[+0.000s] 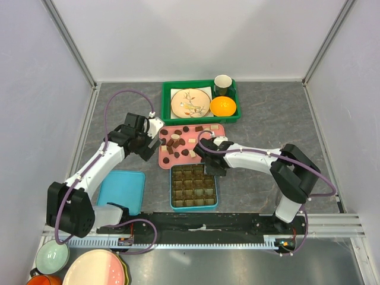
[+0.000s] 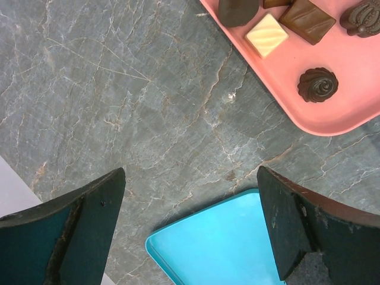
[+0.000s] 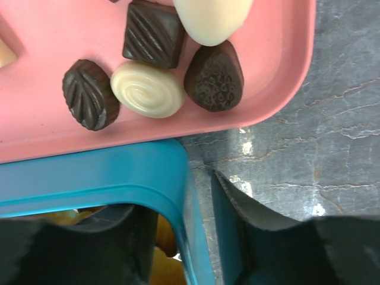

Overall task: Pack the chocolate
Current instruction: Move the packing box to the center of the board, then pick up the clamp from the center of the board.

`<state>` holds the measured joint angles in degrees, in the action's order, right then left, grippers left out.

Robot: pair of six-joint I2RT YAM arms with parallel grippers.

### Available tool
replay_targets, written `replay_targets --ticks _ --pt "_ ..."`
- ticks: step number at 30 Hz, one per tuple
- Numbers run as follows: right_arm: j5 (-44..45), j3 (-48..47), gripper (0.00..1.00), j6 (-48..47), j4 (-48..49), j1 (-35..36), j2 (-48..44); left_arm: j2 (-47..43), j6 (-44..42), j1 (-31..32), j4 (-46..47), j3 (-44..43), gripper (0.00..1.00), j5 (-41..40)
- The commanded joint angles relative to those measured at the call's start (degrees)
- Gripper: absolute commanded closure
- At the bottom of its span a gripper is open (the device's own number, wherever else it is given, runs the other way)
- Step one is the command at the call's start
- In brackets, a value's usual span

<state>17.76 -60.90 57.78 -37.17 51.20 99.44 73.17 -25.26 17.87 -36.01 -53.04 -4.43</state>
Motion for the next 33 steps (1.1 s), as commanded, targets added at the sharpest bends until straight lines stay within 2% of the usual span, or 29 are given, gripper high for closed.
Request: replay_targets --ticks 1,3,9,11,12,15,16,17,18,24,27,33 --pt "0.87 -1.14 0.48 0.50 -0.71 -0.66 -2.74 -1.97 -1.73 0.06 1.73 0.74 0.01 0.30" --pt "1.23 -2.28 0.43 -0.12 -3.60 -1.01 -4.77 -2.59 -1.73 -0.03 1.82 0.83 0.01 0.38" --pt "4.64 -4.31 0.41 -2.05 -15.20 -6.10 -14.08 -4.08 -2.16 -0.03 1.91 1.18 0.01 0.03" --pt "6.75 -3.35 0.40 -3.28 -18.98 -11.02 -18.04 -4.96 -2.08 -0.03 1.82 1.44 0.01 0.03" --pt "8.33 -2.82 0.34 -3.90 -19.95 -15.47 -20.57 -5.22 -1.90 -0.03 1.82 1.44 0.01 0.29" --pt "8.08 -0.10 0.33 -7.93 -21.02 -24.01 -23.75 -5.31 -1.64 -0.11 1.82 1.62 0.01 2.04" --pt "7.99 0.78 0.33 -9.08 -20.23 -29.96 -25.33 -5.05 -1.64 -0.03 1.82 1.71 0.01 2.49" --pt "7.38 2.35 0.33 -11.96 -19.62 -32.98 -25.87 -4.88 -1.64 -0.03 1.82 1.71 0.01 3.10" --pt "6.51 3.07 0.33 -13.38 -18.83 -38.23 -25.96 -4.61 -1.55 -0.03 1.82 1.62 0.01 3.28" --pt "3.96 8.16 0.33 -21.46 -13.46 -52.84 -22.98 -3.29 -2.34 -0.46 3.22 1.53 0.01 4.16" --pt "3.42 10.54 0.33 -23.23 -11.00 -55.85 -20.96 -1.63 -2.17 -0.55 3.58 1.36 0.01 6.53" --pt "2.64 9.93 0.33 -24.20 -9.86 -57.35 -16.31 2.85 -1.64 -0.55 5.68 0.57 0.01 9.61"
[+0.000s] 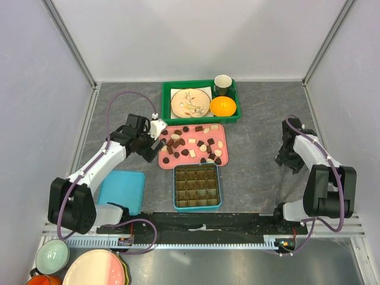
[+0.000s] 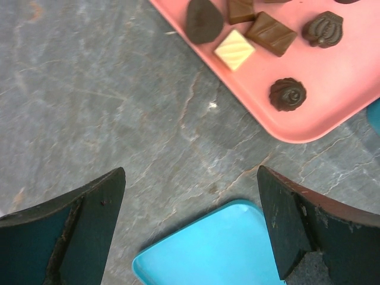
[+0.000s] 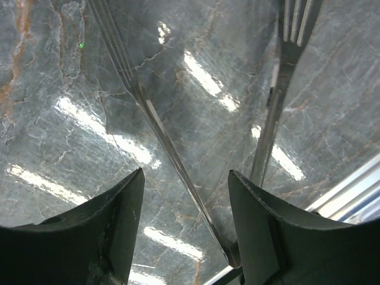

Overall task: Pack the chocolate
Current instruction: Pick up the clamp from the center of the board.

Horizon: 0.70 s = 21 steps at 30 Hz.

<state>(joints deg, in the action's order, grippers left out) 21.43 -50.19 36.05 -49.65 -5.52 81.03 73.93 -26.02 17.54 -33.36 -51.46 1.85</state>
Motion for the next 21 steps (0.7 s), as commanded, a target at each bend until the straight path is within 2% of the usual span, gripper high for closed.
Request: replay_targets --ticks 1,4,7,10,11,14,17,21 --pt "-1.30 -0.96 0.34 -2.91 3.06 -0.81 2.89 2.36 -0.87 -0.23 3.30 -1.18 0.01 3.25" --pt "-2.79 -1.92 0.36 -3.27 3.85 -0.81 6.06 3.23 -0.79 -0.23 4.45 -1.18 0.01 3.69" --pt "-3.76 -2.10 0.44 -3.18 5.17 -0.81 8.17 3.33 -0.79 -0.31 5.06 -0.48 0.01 3.87" --pt "-5.08 -1.49 0.55 -3.18 6.67 -0.72 9.23 3.15 -1.22 -0.31 5.59 0.48 0.01 3.34" --pt "-5.69 -1.40 0.63 -3.27 7.02 -0.72 9.40 2.97 -1.57 -0.40 5.59 0.66 0.01 3.08" --pt "-7.89 -1.83 0.76 -3.09 8.34 -0.37 10.02 2.10 -1.93 -0.75 5.68 1.36 0.01 2.73" --pt "-7.20 -4.64 0.83 -3.01 8.69 2.61 10.81 1.22 -2.02 -0.93 5.68 1.80 0.01 2.55" --pt "-6.23 -10.09 0.89 -4.23 7.73 11.55 14.85 -0.01 -2.10 -1.10 5.15 2.85 0.01 2.02"
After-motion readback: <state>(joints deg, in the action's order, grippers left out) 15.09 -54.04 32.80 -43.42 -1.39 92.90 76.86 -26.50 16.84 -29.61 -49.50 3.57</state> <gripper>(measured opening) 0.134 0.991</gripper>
